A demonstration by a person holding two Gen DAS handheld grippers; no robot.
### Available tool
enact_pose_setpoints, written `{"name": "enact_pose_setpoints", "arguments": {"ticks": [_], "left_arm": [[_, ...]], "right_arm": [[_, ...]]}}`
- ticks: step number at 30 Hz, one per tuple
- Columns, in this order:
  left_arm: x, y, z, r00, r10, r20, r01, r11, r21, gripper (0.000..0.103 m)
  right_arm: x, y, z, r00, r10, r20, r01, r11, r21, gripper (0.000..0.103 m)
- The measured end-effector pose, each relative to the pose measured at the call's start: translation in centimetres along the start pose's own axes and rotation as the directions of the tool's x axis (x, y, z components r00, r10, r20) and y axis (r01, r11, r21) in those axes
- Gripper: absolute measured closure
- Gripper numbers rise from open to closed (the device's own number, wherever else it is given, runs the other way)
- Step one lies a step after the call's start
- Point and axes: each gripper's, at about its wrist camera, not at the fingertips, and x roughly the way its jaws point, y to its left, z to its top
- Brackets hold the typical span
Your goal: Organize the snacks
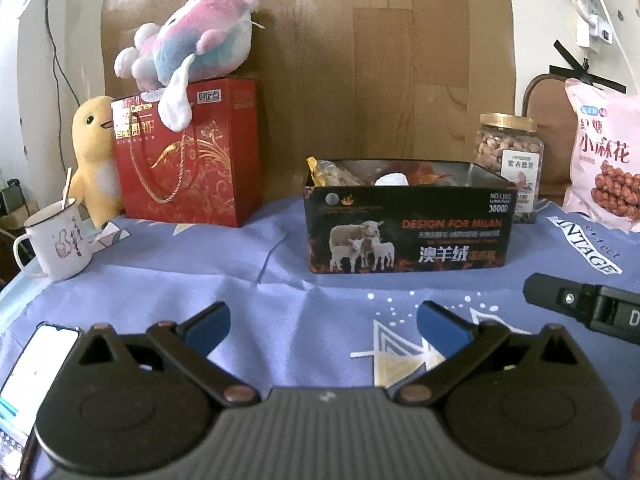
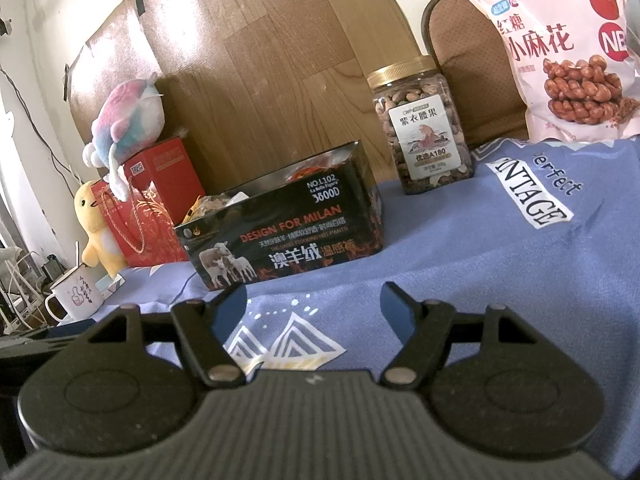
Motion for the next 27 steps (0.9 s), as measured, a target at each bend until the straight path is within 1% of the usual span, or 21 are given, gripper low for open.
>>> {"name": "enact_pose_setpoints", "arguments": {"ticks": [12,16,20,23,25,27], "left_arm": [[-0.05,-0.13,0.1,1.0,0.03,-0.002,-0.03,0.999,0.02,0.0],[0.11,-0.19,0.1,0.999,0.035,-0.015,-0.035,0.999,0.023,0.0],[0.45,0.0,0.08,0.999,0.024,-0.045,-0.023,1.0,0.003,0.0],[0.76,0.25,0.06,0.997,0.001,-0.072,-0.002,1.0,-0.018,0.0],[0.8,0.3,-0.02,0.997,-0.01,-0.075,0.008,1.0,-0.026,0.0],[0.6,0.27,-0.14,0.998,-0.016,-0.056,0.014,1.0,-0.025,0.0]], "right_arm": [[0.0,-0.01,-0.02,1.0,0.0,0.0,0.0,1.0,0.0,0.027],[0.0,-0.01,-0.02,1.0,0.001,0.001,-0.001,1.0,0.001,0.027],[-0.01,0.0,-0.03,1.0,0.001,0.001,-0.001,1.0,0.001,0.027],[-0.01,0.01,-0.03,1.0,0.001,0.001,-0.001,1.0,0.001,0.027],[-0.01,0.02,-0.04,1.0,0.001,0.001,-0.001,1.0,0.001,0.027],[-0.01,0.02,-0.04,1.0,0.001,0.001,-0.001,1.0,0.001,0.027]]}}
